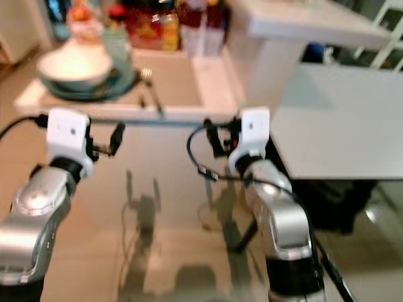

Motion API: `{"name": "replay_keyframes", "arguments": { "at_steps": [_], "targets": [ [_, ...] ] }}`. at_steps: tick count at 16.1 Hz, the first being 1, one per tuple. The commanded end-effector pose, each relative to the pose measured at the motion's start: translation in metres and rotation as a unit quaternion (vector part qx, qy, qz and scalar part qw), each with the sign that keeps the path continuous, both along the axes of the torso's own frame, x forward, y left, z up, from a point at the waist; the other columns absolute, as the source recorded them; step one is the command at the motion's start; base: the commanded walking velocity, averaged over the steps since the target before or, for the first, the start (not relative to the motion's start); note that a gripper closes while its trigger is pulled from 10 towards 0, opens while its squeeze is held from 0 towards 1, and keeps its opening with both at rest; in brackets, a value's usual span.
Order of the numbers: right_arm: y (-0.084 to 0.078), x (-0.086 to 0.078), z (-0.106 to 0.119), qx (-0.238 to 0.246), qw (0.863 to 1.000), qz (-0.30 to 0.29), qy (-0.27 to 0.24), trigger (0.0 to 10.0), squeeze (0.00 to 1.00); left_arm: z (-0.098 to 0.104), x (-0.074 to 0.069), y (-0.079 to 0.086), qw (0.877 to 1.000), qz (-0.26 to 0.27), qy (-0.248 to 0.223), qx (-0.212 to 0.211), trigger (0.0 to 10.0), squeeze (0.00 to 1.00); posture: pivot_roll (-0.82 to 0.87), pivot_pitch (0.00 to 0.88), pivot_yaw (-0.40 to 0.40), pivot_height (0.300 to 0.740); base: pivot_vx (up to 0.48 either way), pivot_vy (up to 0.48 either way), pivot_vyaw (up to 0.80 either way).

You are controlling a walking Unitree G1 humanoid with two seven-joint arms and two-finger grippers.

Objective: Setting the table

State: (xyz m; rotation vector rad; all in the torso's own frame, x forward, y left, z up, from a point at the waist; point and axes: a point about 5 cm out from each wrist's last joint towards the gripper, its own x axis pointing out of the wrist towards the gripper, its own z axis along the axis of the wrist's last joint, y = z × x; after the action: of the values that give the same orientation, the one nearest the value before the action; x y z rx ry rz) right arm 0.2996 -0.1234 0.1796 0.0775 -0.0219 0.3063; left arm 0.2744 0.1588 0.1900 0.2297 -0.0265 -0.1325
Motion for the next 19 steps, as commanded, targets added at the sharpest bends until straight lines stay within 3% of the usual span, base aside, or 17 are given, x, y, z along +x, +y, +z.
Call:
{"name": "replay_keyframes", "arguments": {
  "at_steps": [1, 4, 12, 16, 19],
  "targets": [
    [-0.0076, 0.0004, 0.0003, -0.005, 1.000, -0.017, 0.001, 10.0, 0.00, 0.0017, 0.0014, -0.0084, 1.000, -0.015, -0.007, 0.000, 10.0, 0.00, -0.07, 0.000, -0.052, 0.740, 0.000, 0.000, 0.00],
    [-0.0074, 0.0015, 0.0003, -0.005, 1.000, -0.022, 0.001, 10.0, 0.00, 0.0048, 0.0023, -0.0116, 0.999, -0.027, -0.015, -0.006, 10.0, 0.00, -0.07, 0.000, -0.049, 0.740, 0.101, 0.000, 0.00],
    [-0.0064, 0.0027, 0.0008, -0.016, 1.000, -0.017, 0.001, 10.0, 0.00, 0.0063, 0.0021, -0.0137, 0.999, -0.034, -0.022, -0.009, 10.0, 0.00, -0.07, 0.000, -0.062, 0.740, 0.452, 0.000, 0.00],
    [-0.0043, 0.0028, 0.0032, -0.027, 0.999, -0.017, -0.008, 10.0, 0.00, 0.0049, 0.0011, -0.0124, 0.999, -0.036, -0.020, -0.004, 10.0, 0.00, -0.05, 0.000, -0.055, 0.740, 0.480, 0.000, 0.66],
    [-0.0013, -0.0007, 0.0038, -0.004, 0.999, -0.028, -0.015, 10.0, 0.00, 0.0087, 0.0004, -0.0079, 0.999, -0.046, -0.023, 0.012, 10.0, 0.00, -0.01, 0.000, -0.038, 0.740, 0.471, 0.000, 0.00]
  ]
}}
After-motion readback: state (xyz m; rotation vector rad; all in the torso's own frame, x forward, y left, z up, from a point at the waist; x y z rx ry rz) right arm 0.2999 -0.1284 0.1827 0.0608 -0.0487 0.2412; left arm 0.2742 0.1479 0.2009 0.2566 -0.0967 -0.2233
